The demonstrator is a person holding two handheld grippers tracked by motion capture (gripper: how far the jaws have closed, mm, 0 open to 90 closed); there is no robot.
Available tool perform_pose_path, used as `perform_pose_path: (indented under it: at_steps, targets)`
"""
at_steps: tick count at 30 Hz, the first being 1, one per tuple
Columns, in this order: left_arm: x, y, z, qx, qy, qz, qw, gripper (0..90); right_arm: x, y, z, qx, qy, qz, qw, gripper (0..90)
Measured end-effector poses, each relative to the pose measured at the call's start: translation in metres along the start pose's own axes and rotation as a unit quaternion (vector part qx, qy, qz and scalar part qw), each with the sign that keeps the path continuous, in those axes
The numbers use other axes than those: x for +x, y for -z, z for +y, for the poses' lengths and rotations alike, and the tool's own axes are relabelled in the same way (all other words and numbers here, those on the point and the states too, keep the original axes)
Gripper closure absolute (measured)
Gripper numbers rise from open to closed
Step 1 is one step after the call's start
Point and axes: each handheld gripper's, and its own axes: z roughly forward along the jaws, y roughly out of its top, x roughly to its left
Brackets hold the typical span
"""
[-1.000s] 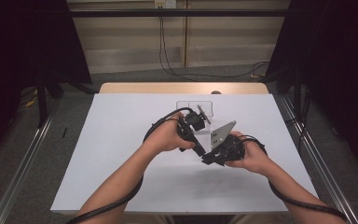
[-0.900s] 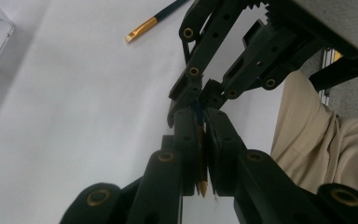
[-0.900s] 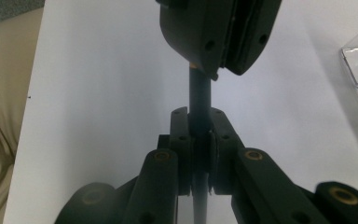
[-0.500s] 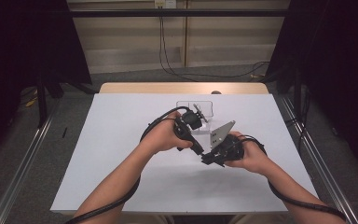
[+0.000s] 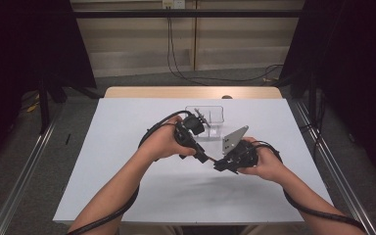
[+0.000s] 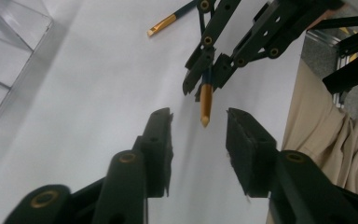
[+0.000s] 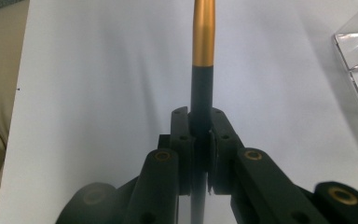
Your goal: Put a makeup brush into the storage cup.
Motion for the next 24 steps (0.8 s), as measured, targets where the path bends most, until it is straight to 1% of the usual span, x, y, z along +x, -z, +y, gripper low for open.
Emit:
perform_pose_path:
  at_steps: [1,4,6,7,9,11,12,13,14,15,17,18,20,21,24]
  targets:
    - [0.000,0.001,-0.001,-0.004,0.004,0.002,1.0000,57.3,0.000,0.000,0.000,-0.001,-0.001,0.000,1.0000,83.4]
    - [0.002,0.001,-0.006,-0.008,-0.001,0.012,0.9999,52.0,0.000,0.000,-0.001,-0.003,-0.002,-0.001,1.0000,83.4]
    - [0.001,0.001,-0.009,-0.013,0.001,0.017,0.9998,47.7,0.000,0.001,-0.001,-0.005,-0.003,-0.002,1.0000,83.4]
    - [0.002,0.001,-0.010,-0.011,-0.004,0.023,0.9997,44.8,0.000,0.001,-0.001,-0.005,-0.004,-0.002,1.0000,83.4]
    - [0.001,0.001,-0.014,-0.013,-0.002,0.030,0.9995,42.5,0.000,0.001,-0.002,-0.004,-0.007,-0.002,1.0000,83.4]
    - [0.003,0.002,-0.017,-0.016,-0.007,0.038,0.9991,39.0,0.000,0.001,-0.002,-0.004,-0.005,-0.002,1.0000,83.4]
    - [0.004,0.002,-0.019,-0.021,-0.002,0.040,0.9990,37.0,-0.001,0.002,-0.002,-0.006,-0.002,-0.004,1.0000,83.5]
    - [0.005,0.002,-0.021,-0.023,-0.003,0.043,0.9988,35.1,0.000,0.002,-0.002,-0.007,-0.004,-0.003,1.0000,83.4]
    - [0.006,0.002,-0.024,-0.035,-0.006,0.050,0.9981,33.2,0.000,0.002,-0.002,-0.006,-0.007,-0.002,1.0000,83.4]
    - [0.007,0.003,-0.026,-0.043,-0.009,0.052,0.9977,30.0,0.000,0.003,-0.002,-0.008,-0.006,-0.003,0.9999,83.4]
    - [0.010,0.004,-0.031,-0.068,0.000,0.053,0.9963,27.8,0.000,0.003,-0.002,-0.011,-0.005,-0.005,0.9999,83.4]
    - [0.012,0.004,-0.035,-0.080,0.008,0.051,0.9955,27.3,0.000,0.004,-0.002,-0.010,-0.007,-0.004,0.9999,83.4]
    - [0.015,0.004,-0.040,-0.094,0.015,0.049,0.9942,25.2,0.000,0.004,-0.002,-0.013,-0.009,-0.004,0.9999,83.4]
    - [0.016,0.003,-0.042,-0.104,0.021,0.050,0.9931,23.8,0.000,0.004,-0.002,-0.013,-0.009,-0.004,0.9999,83.4]
    - [0.018,0.005,-0.048,-0.130,0.022,0.052,0.9898,21.8,0.000,0.004,-0.001,-0.014,-0.011,-0.004,0.9998,83.4]
